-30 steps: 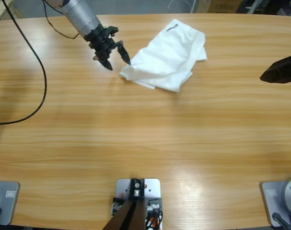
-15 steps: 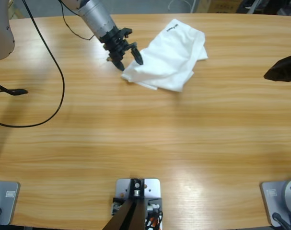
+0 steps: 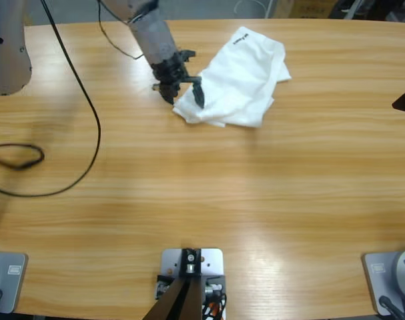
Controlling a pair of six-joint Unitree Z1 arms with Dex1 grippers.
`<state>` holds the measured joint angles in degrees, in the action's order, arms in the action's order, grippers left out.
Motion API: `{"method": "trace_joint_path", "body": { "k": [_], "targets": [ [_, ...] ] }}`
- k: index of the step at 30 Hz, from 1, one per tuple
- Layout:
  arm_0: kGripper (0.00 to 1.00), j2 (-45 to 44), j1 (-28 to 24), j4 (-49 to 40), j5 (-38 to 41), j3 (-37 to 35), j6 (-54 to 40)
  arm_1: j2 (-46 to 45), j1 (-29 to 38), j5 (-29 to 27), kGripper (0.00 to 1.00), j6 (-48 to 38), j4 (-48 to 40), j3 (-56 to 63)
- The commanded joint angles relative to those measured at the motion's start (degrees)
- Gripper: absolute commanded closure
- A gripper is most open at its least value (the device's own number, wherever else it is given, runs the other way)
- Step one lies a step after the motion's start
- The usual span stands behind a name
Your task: Fold clothes
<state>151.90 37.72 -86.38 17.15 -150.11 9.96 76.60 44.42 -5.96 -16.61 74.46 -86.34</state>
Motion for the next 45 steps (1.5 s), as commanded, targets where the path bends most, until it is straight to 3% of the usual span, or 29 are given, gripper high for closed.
{"method": "trace_joint_path", "body": {
  "k": [1, 8, 17, 24, 30, 37, 41, 45],
  "targets": [
    [0.000, -5.4, 4.2, -8.5, -10.2, -4.5, 0.6, -2.1, -0.6, -1.0, 0.000, -1.1, 0.4, 3.0],
    [0.000, -3.4, 5.0, -8.6, -10.2, -8.0, 0.1, -2.8, -0.6, -0.7, 0.000, -1.2, 0.2, 3.9],
    [0.000, 1.0, 6.6, -5.7, -9.7, -29.8, -4.2, -4.0, -0.6, 0.5, 0.000, -1.3, 0.5, 4.4],
    [0.000, 2.3, 7.5, -1.2, -14.9, -34.5, -6.5, -5.0, -0.6, 2.0, 0.000, -1.0, 0.5, 5.0],
    [0.000, -1.9, 7.8, 1.0, -16.0, -34.8, -7.7, -5.5, -0.6, 2.8, 0.000, -0.7, 0.2, 6.0],
    [0.000, -7.9, 8.0, 16.3, -17.9, -34.8, -8.3, -7.5, -0.6, 3.3, 0.000, -0.6, -0.1, 7.1],
    [0.000, -5.3, 8.1, 30.9, -18.3, -34.8, -7.7, -9.2, -0.6, 3.4, 0.000, -0.9, -0.1, 8.0],
    [0.000, -0.9, 8.2, 36.0, -17.8, -34.8, -5.7, -10.3, -0.6, 3.6, 0.000, -1.1, 0.0, 8.9]
  ]
}}
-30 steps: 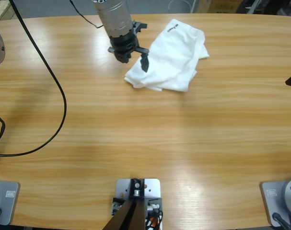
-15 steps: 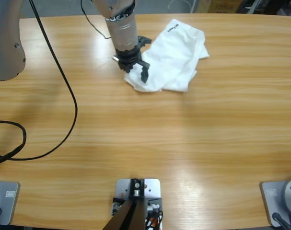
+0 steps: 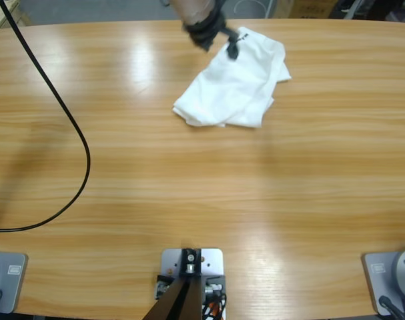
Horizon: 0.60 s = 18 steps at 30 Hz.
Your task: Fold clothes
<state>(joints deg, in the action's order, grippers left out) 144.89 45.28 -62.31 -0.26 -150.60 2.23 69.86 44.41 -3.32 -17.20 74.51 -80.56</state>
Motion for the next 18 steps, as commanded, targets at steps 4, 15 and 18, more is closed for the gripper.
{"method": "trace_joint_path", "body": {
  "k": [4, 15, 18],
  "targets": [
    [0.000, 10.0, 2.0, 9.3, 0.3, -34.2, 2.3, -4.3, -0.6, 0.9, 0.000, -0.5, -0.1, 4.2],
    [0.000, 14.2, 2.6, 7.6, 2.5, -34.2, 2.9, -4.4, -0.6, 0.9, 0.000, -0.3, -0.8, 5.4],
    [0.000, 14.7, 2.6, 2.9, 2.4, -34.2, 3.0, -4.3, -0.6, 0.9, 0.000, -0.3, -1.2, 5.4]
  ]
}}
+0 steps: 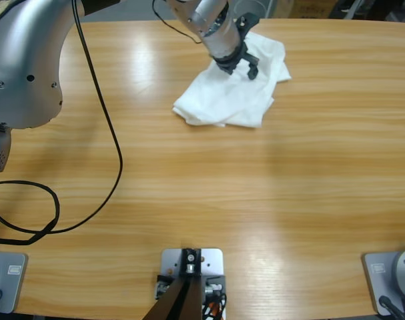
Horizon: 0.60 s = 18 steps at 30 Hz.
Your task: Fold clothes
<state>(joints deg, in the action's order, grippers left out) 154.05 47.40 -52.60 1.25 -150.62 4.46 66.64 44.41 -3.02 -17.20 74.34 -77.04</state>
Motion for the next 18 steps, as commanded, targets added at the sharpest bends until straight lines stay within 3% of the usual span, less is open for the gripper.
{"method": "trace_joint_path", "body": {
  "k": [1, 10, 18],
  "targets": [
    [0.000, 5.6, 0.6, -9.0, 0.8, -34.2, 0.7, -1.1, -0.6, 0.6, 0.000, -0.3, -1.0, 1.8],
    [0.000, 4.6, 1.1, -24.4, 0.1, -34.3, 1.3, -1.7, -0.6, 0.6, 0.004, -0.3, -0.1, -0.2],
    [0.000, 2.3, 1.1, -31.7, -1.4, -34.4, 1.1, -2.0, -0.6, 0.6, 0.004, -0.6, 0.5, -1.0]
  ]
}}
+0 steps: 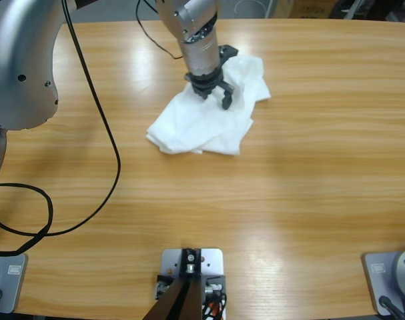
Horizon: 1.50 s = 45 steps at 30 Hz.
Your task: Fold clothes
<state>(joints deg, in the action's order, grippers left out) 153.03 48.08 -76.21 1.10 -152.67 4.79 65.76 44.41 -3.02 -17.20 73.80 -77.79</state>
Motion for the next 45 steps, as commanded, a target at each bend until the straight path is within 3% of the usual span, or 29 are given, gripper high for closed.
{"method": "trace_joint_path", "body": {
  "k": [1, 12, 18, 35, 37, 39, 41, 43, 45],
  "targets": [
    [0.000, 3.1, 0.4, -9.3, -1.3, -32.3, 0.7, -1.2, -0.6, 0.7, 0.004, -0.6, 1.2, -0.4],
    [0.000, 1.3, 0.1, -18.7, -3.5, -32.3, 1.4, -1.9, -0.6, 0.8, 0.004, -1.1, 1.0, -0.3],
    [0.000, -2.1, 0.1, -19.2, -5.0, -30.9, 1.5, -2.8, -0.6, 0.6, 0.004, -1.3, 0.9, -0.4],
    [0.001, -16.2, 4.4, -18.7, -7.0, -3.7, 2.4, -7.6, -0.6, 1.8, 0.004, -3.5, -2.3, 6.4],
    [0.000, -21.3, 4.7, -12.2, -7.4, 8.1, 2.5, -7.7, -0.6, 2.4, 0.004, -3.5, -3.3, 7.5],
    [0.000, -33.6, 4.3, 7.7, -8.1, 34.9, 5.3, -7.1, -0.6, 2.8, 0.004, -3.5, -4.2, 8.1],
    [0.000, -42.5, 3.9, 20.8, -9.0, 56.0, 7.2, -6.4, -0.6, 3.1, 0.004, -3.4, -4.8, 8.1],
    [0.000, -47.5, 3.9, 27.7, -9.7, 67.1, 8.2, -5.5, -0.6, 3.4, 0.004, -2.9, -5.3, 8.3],
    [0.000, -49.4, 3.9, 30.1, -10.5, 70.9, 8.3, -4.6, -0.6, 3.7, 0.004, -2.6, -5.9, 8.4]
  ]
}}
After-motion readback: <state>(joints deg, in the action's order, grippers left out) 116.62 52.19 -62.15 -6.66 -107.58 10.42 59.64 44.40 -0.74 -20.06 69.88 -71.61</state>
